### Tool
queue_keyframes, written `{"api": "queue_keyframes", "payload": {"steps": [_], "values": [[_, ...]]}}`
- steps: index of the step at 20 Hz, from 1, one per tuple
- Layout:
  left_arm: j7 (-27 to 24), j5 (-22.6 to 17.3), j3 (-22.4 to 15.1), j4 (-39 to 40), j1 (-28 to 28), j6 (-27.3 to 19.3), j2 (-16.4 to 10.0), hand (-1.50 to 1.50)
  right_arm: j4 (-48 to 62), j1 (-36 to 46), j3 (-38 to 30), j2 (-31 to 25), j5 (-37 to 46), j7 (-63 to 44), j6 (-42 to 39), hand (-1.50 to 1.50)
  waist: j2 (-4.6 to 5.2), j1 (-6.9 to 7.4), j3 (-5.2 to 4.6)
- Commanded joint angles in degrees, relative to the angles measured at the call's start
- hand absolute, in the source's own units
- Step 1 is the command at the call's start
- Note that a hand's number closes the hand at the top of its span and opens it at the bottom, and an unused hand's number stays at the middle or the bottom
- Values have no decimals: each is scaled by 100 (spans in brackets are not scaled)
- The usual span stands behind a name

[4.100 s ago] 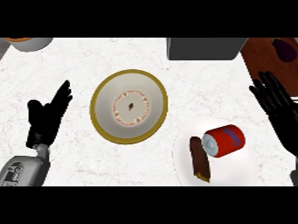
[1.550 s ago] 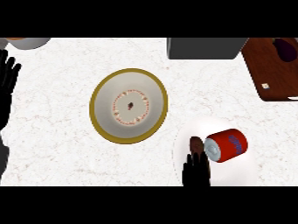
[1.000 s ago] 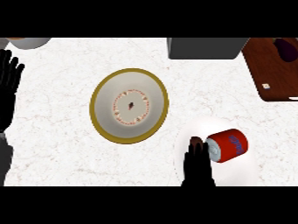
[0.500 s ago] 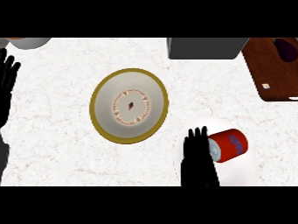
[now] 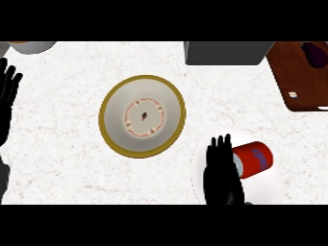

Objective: Pick the can from the plate and place it in the bowl

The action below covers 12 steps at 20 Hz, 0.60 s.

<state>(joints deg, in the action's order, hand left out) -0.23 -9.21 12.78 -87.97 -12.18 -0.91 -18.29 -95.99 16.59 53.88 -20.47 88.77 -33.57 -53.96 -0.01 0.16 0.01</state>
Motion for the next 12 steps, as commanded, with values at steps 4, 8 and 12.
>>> {"api": "queue_keyframes", "payload": {"steps": [4,8,12], "values": [[267,82,-19,-289,42,-64,80,0,272,-11,-307,-45,229,396,260,-150,-4,1,0],[178,171,-30,-58,-169,-110,126,0,472,-10,-595,-261,333,590,536,-150,0,-9,0],[-227,139,28,245,-32,86,182,0,1014,12,-595,177,686,353,745,-150,4,-2,-1]]}}
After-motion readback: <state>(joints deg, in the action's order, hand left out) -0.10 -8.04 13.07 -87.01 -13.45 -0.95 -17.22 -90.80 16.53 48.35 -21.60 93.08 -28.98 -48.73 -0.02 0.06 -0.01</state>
